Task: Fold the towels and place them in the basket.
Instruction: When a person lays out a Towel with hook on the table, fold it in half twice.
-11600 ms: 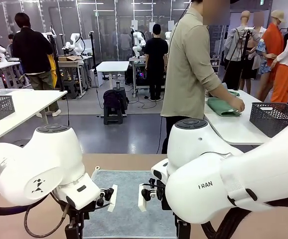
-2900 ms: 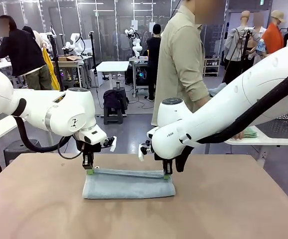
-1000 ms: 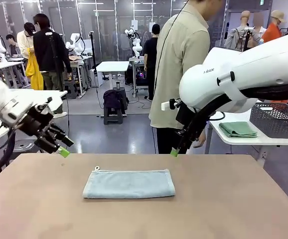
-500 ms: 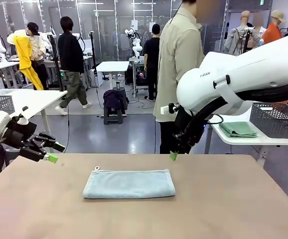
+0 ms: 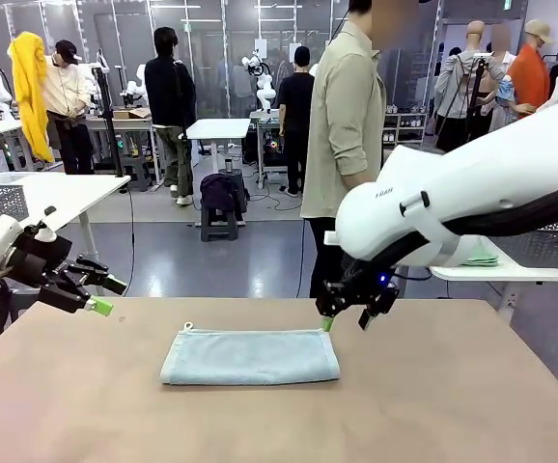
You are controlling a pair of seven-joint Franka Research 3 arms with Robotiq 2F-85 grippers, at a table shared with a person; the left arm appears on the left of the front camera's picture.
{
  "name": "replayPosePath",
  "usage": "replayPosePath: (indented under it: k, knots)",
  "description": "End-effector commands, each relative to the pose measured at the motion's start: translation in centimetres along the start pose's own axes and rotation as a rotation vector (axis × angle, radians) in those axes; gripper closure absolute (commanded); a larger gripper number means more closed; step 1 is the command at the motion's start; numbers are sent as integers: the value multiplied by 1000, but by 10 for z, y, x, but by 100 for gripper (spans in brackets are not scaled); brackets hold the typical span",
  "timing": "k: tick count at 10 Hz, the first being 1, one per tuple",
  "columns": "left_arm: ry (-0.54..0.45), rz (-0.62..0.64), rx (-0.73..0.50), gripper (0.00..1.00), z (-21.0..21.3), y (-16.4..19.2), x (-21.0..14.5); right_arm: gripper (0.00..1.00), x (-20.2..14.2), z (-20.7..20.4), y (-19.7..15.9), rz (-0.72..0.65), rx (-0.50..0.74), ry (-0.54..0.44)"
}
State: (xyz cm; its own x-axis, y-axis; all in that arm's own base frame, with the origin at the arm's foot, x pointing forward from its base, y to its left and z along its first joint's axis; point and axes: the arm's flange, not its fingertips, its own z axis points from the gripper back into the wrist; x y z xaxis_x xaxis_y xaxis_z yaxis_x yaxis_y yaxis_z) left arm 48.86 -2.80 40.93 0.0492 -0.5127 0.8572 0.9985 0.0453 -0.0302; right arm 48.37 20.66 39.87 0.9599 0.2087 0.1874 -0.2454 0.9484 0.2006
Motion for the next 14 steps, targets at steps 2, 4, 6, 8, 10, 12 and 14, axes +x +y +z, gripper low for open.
replayPosePath:
  k: [2, 4, 6, 8, 10, 12, 14]
  knots:
    - [-6, 7, 5, 21, 1, -3, 3, 17, 12, -46, 5, -119, -39, -31]
    - [-6, 7, 5, 21, 1, -3, 3, 17, 22, -73, 6, -164, -67, -55]
    - [-6, 7, 5, 21, 1, -3, 3, 17, 31, -89, 8, -187, -104, -80]
    - [-6, 7, 5, 21, 1, -3, 3, 17, 34, -102, 9, -202, -108, -93]
    - [-6, 7, 5, 21, 1, -3, 3, 37, 35, -106, 7, -236, -117, -109]
    - [-6, 7, 5, 21, 1, -3, 3, 37, 36, -111, 5, -249, -121, -119]
    - [-6, 7, 5, 21, 1, -3, 3, 37, 38, -115, 3, -259, -131, -118]
